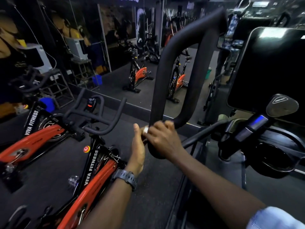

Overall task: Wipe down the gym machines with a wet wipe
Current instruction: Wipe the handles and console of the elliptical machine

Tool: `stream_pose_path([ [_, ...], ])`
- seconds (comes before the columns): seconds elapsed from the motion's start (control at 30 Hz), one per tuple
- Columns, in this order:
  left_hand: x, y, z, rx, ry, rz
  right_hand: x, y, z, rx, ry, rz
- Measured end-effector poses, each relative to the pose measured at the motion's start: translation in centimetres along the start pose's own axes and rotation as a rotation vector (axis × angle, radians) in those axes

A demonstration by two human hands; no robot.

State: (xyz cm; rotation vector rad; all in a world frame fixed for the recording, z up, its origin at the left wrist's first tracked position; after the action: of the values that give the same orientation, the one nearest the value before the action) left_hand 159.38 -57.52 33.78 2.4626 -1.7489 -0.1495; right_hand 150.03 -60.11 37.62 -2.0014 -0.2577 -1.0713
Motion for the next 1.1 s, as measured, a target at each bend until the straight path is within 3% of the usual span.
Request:
stream_pose_path([
  [0.13,0.2,-0.5,0.7,0.014,-0.022,-0.014,-7.9,3.0,1.9,0.113,-0.164,0.297],
  [0.2,-0.1,-0.6,1.1,0.024,-0.018,-0.001,-8.6,2.9,-0.9,0.208,0.080,0.287],
  [0.3,-0.7,0.1,1.9,0.031,0.000,-0.022,-7.1,1.5,-5.4,0.388,0.698,0.070],
  [0.37,-0.9,0.7,2.5,0.022,0.032,-0.043,-6.6,1.8,-4.0,0.533,0.860,0.037],
  [0.5,-0.9,1.4,3.4,0.059,0.061,-0.061,-10.2,4.0,0.8,0.774,1.103,0.137],
  [0.6,-0.9,1.3,3.7,0.081,0.061,-0.058,-12.0,4.8,-0.1,0.715,1.161,0.250],
  [0.77,-0.8,1.7,3.9,0.089,0.052,-0.083,-9.2,4.5,0.3,0.898,1.081,0.100],
  [0.9,-0.9,1.8,3.7,0.081,0.002,-0.100,-14.1,5.9,-0.5,0.731,0.777,0.367],
  [0.97,-0.8,1.6,3.9,0.092,-0.028,-0.119,-15.2,6.3,-1.4,0.705,0.730,0.435],
  [1.03,-0.9,1.7,4.6,0.081,-0.080,-0.162,-14.0,5.7,-0.4,0.885,0.767,0.410],
  [1.1,-1.0,1.7,5.3,0.062,-0.113,-0.191,-12.3,5.2,1.4,1.130,0.955,0.256],
])
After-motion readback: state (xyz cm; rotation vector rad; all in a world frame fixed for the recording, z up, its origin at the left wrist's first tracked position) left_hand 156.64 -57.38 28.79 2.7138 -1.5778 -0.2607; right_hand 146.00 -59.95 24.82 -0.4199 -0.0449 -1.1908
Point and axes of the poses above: each hand's wrist, its own x-axis towards the middle knuckle, its own y-axis out of the palm, z = x × y, the point moved 4 cm from there along x, towards the middle knuckle, and after that the axes turned 5 degrees about x, right-handed, at the moved point
